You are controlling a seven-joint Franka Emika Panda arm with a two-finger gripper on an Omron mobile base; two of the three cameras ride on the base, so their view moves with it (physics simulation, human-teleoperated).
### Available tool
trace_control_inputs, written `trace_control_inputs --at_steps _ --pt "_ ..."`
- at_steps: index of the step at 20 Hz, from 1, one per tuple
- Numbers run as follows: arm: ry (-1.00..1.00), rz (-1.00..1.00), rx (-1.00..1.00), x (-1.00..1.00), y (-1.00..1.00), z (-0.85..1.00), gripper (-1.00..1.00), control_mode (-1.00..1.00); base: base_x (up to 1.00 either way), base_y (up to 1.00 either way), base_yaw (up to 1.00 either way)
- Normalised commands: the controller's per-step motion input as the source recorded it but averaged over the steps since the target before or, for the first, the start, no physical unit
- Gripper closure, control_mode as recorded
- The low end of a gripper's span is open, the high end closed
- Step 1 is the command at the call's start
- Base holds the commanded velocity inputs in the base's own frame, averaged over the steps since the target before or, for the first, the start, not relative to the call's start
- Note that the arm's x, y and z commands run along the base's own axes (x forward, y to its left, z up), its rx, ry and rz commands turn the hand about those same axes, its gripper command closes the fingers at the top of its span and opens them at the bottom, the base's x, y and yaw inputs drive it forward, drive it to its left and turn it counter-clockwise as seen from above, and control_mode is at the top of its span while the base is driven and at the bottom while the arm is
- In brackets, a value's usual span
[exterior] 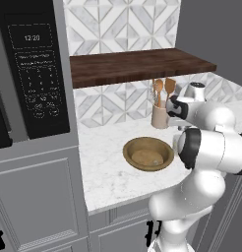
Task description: Grab a lemon wedge from the fridge and one ice cube from the ice bowl, and put them in the glass of lemonade.
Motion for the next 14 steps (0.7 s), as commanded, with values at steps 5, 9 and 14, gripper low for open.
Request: trace_control_inputs --at_steps 5,9,14 --pt "0.00 0.00 0.00 0.19 0.03 0.00 1.00 -1.00 0.00 0.00 0.00" --pt "0.00 0.00 0.00 0.03 0.01 -0.13 1.00 -1.00 0.00 0.00 0.00" --pt "-0.02 0.00 0.00 -0.11 -0.04 -0.03 1.00 -1.00 0.00 0.00 0.00"
